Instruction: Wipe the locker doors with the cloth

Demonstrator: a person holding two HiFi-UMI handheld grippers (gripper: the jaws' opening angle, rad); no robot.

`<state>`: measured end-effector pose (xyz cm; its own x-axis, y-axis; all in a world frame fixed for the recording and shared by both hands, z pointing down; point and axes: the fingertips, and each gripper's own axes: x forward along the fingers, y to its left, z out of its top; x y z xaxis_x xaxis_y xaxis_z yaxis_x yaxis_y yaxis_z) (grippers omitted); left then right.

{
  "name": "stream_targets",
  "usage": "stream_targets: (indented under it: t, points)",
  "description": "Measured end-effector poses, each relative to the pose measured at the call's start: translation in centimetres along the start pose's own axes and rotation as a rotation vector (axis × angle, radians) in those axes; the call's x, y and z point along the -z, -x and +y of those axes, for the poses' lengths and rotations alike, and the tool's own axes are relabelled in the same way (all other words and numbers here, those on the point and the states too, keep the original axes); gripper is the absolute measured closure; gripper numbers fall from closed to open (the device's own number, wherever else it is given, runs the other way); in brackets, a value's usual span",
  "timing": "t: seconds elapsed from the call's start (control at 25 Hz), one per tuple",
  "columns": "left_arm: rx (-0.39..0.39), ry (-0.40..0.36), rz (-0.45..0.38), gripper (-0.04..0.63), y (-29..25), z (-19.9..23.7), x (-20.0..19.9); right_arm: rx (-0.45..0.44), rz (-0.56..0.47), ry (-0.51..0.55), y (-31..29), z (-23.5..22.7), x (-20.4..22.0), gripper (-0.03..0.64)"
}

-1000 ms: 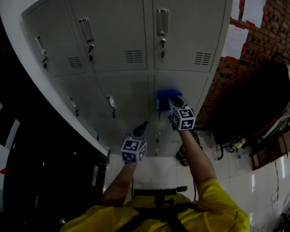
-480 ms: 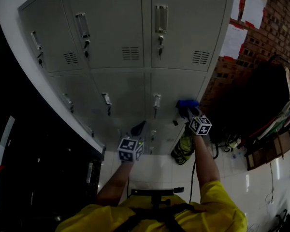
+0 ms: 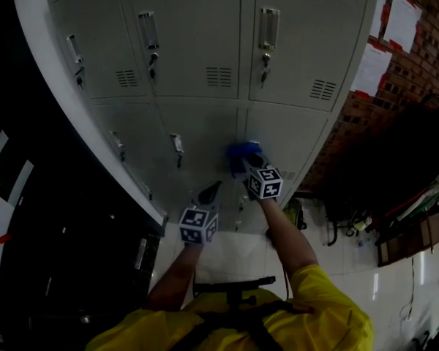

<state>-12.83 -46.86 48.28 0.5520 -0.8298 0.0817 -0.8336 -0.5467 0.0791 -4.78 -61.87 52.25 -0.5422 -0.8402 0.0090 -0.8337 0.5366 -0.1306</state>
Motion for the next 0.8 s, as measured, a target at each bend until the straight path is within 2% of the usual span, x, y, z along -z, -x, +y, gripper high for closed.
stream_targets:
  t: [0.08,0.16,0.28,0.4,0.52,0.72,0.8]
  points:
    - [0.005,0.004,0.009,0.595,-0.3,0.1,0.3,0.058,-0.037,-0.014,2.9,-2.7,-0.5,0.543]
    - [0.025,0.009,0.018,0.595,-1.1,-0.5,0.7,0.151,-0.041,-0.029,7.0,-7.2,0.1,0.543]
    - [0.067,0.008,0.019,0.594,-2.6,-1.9,1.0,0.309,0.014,-0.046,13.6,-14.7,3.3,0.543]
    - [0.094,0.004,0.025,0.594,-3.7,-3.1,1.1,0.407,0.065,-0.088,18.2,-19.9,6.5,0.543]
    - [0.104,-0.010,0.030,0.595,-4.4,-3.6,0.9,0.416,0.073,-0.141,18.3,-22.0,8.6,0.543]
    - [0.095,-0.001,0.032,0.595,-4.2,-3.1,1.2,0.406,0.047,-0.214,14.6,-21.2,10.8,0.543]
    - [0.081,-0.002,0.036,0.595,-3.6,-2.7,1.3,0.305,0.084,-0.195,12.2,-18.0,11.9,0.545]
